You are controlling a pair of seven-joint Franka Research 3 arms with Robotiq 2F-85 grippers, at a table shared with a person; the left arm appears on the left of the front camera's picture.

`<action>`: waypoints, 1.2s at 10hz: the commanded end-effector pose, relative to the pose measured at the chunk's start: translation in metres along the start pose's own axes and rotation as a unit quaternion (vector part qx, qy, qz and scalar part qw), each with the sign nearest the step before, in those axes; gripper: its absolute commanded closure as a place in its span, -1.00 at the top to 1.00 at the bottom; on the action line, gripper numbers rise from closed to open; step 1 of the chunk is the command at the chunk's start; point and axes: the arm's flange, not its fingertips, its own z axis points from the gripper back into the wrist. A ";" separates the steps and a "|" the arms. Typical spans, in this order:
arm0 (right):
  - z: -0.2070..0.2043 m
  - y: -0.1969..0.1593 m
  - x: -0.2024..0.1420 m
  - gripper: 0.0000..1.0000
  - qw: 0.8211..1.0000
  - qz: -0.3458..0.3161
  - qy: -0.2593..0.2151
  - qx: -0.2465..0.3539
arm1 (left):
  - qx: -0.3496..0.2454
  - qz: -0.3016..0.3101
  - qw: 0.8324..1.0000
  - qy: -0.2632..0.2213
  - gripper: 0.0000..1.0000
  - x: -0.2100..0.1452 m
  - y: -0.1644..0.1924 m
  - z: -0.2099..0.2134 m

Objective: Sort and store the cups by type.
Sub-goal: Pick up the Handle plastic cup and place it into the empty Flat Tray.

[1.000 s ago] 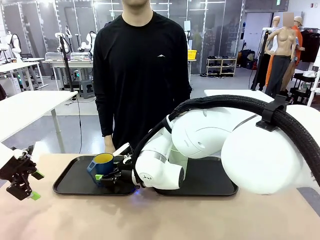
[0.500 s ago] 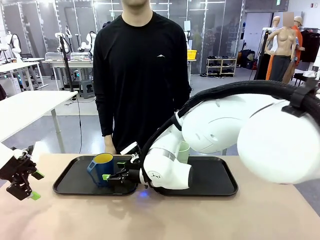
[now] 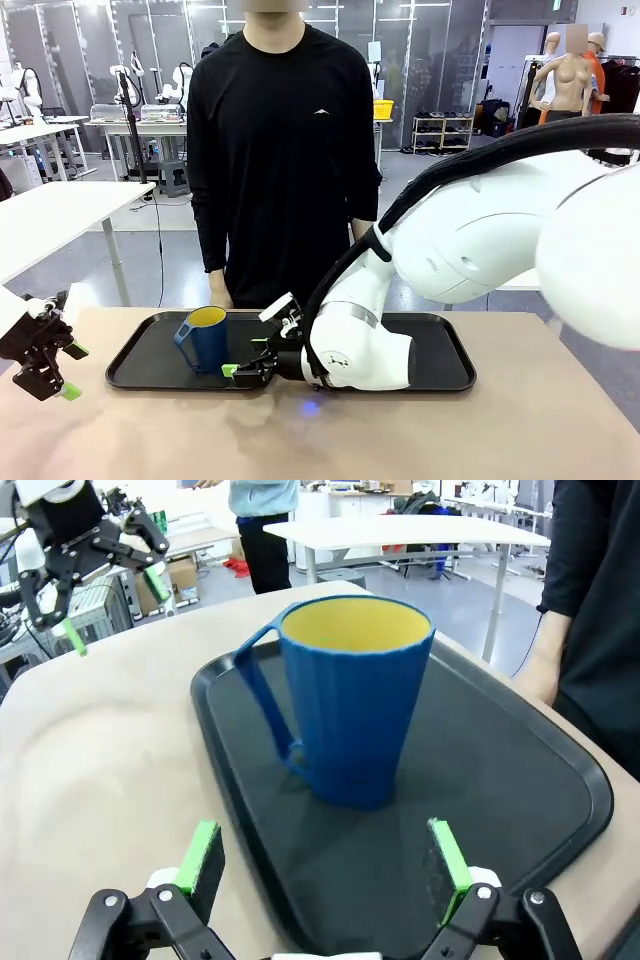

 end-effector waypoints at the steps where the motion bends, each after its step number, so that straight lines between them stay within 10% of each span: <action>1: 0.017 0.058 -0.028 1.00 1.000 0.016 -0.010 -0.015 | 0.005 0.001 1.000 0.009 1.00 0.000 0.000 -0.001; 12: 0.028 0.012 -0.003 1.00 1.000 -0.002 0.011 0.000 | 0.005 0.001 1.000 0.009 1.00 0.000 0.000 -0.001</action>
